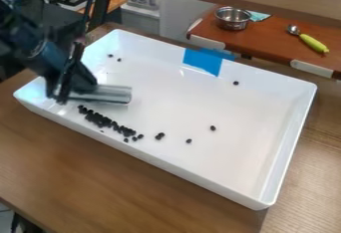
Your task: Sweep into pile
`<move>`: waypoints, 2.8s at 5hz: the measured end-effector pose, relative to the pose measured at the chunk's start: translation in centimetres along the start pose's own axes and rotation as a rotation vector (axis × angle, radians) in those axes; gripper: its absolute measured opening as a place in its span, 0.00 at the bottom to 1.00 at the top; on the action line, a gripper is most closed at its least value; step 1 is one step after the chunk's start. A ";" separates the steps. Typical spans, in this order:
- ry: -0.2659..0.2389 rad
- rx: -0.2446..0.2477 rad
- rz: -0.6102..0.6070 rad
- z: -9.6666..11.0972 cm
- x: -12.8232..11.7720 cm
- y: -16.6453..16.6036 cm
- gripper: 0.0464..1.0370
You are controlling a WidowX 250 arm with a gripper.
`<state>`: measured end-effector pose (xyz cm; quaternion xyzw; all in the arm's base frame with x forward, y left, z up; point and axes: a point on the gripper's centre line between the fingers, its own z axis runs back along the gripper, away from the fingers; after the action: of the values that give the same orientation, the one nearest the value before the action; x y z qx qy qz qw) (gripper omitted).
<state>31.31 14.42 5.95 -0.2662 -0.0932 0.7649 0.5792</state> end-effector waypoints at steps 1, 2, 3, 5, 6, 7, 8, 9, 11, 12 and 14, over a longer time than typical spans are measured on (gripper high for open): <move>0.028 0.046 0.009 0.7 -0.5 2.2 0.06; 0.029 0.055 0.039 1.1 -1.1 3.1 0.06; 0.080 -0.011 0.094 0.2 -3.0 1.3 0.06; 0.144 -0.209 -0.045 -2.7 -6.4 -7.4 0.06; 0.122 -0.297 -0.063 -4.1 -6.3 -12.1 0.06; 0.102 -0.336 -0.066 -5.0 -5.7 -14.1 0.06; 0.069 -0.361 -0.055 -5.7 -4.8 -15.1 0.06; 0.037 -0.362 -0.062 -6.2 -4.0 -15.5 0.06; -0.022 -0.323 -0.101 -7.3 -3.3 -13.7 0.06; -0.055 -0.268 -0.161 -8.2 -2.8 -11.3 0.06; -0.060 -0.255 -0.218 -8.4 -2.7 -9.9 0.06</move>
<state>44.46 13.57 4.20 -0.3031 -0.2351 0.6870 0.6172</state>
